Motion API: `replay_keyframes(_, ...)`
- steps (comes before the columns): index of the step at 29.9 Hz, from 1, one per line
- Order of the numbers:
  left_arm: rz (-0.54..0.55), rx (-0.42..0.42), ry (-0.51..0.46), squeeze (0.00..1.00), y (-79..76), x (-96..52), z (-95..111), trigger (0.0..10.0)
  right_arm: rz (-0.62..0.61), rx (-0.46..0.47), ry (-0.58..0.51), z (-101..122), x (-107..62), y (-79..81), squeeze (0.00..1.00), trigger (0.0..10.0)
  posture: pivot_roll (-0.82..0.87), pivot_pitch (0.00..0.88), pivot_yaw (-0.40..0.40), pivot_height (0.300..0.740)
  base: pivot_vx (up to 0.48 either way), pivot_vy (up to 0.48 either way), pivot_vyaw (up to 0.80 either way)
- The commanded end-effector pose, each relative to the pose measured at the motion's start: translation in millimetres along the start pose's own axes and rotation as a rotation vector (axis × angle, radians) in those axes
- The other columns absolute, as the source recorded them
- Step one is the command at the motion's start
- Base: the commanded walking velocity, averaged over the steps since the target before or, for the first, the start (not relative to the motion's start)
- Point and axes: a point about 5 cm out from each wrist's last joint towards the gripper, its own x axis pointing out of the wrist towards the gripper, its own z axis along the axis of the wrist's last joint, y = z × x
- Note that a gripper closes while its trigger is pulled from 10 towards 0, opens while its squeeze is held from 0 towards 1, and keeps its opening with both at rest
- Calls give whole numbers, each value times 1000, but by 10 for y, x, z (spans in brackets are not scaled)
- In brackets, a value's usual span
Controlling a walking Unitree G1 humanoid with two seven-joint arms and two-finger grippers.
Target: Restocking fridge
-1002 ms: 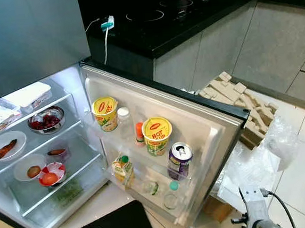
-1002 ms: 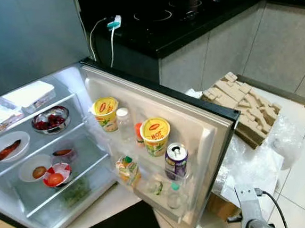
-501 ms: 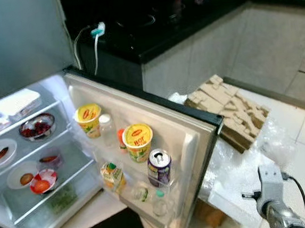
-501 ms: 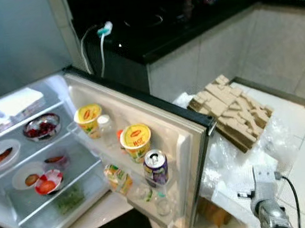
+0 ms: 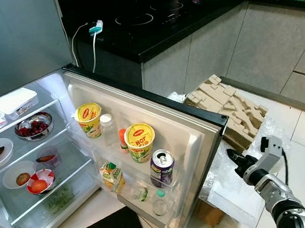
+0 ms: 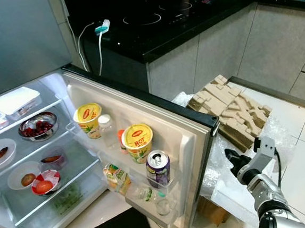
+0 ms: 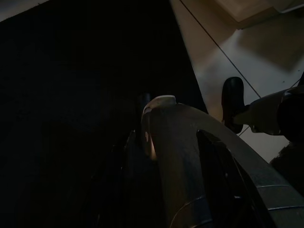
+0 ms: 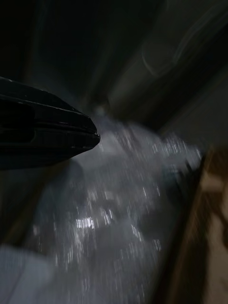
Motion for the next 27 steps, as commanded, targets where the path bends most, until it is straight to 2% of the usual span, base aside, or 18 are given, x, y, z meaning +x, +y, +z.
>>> replay_keyframes(1,-15,-1,57,0,-15,-19,-142,10000,71,14,33,-57,-14,34,0,10000,-26,0,-17,739,0,0,0)
replay_keyframes(2,-16,-1,58,0,-13,-20,-143,10000,137,20,61,-106,-12,81,0,10000,-30,0,-15,739,0,0,0)
replay_keyframes(3,-16,-1,58,0,-13,-20,-143,10000,137,20,61,-106,-12,81,0,10000,-30,0,-15,739,0,0,0)
replay_keyframes(7,-17,0,61,0,-12,-22,-150,10000,432,39,211,-337,-32,302,0,10000,-29,0,-14,739,0,0,0)
replay_keyframes(13,-17,0,62,0,-13,-22,-155,10000,580,38,312,-477,-72,415,0,10000,-31,0,-11,739,0,0,0)
replay_keyframes(16,-17,2,64,0,-11,-23,-159,10000,726,37,425,-627,-120,537,0,10000,-31,0,-11,739,0,0,0)
replay_keyframes(19,-16,2,65,0,-9,-25,-161,10000,934,81,504,-735,-162,768,0,10000,-34,0,-9,739,0,0,0)
replay_keyframes(21,-17,2,66,0,-10,-25,-163,10000,1029,108,507,-745,-178,899,0,10000,-34,0,-9,739,0,0,0)
replay_keyframes(25,-18,1,67,0,-13,-25,-168,10000,997,73,514,-794,-137,913,0,10000,-35,0,-10,739,0,0,0)
replay_keyframes(27,-19,3,69,0,-20,-24,-173,10000,857,20,502,-838,-87,807,0,10000,-35,0,-11,739,0,0,0)
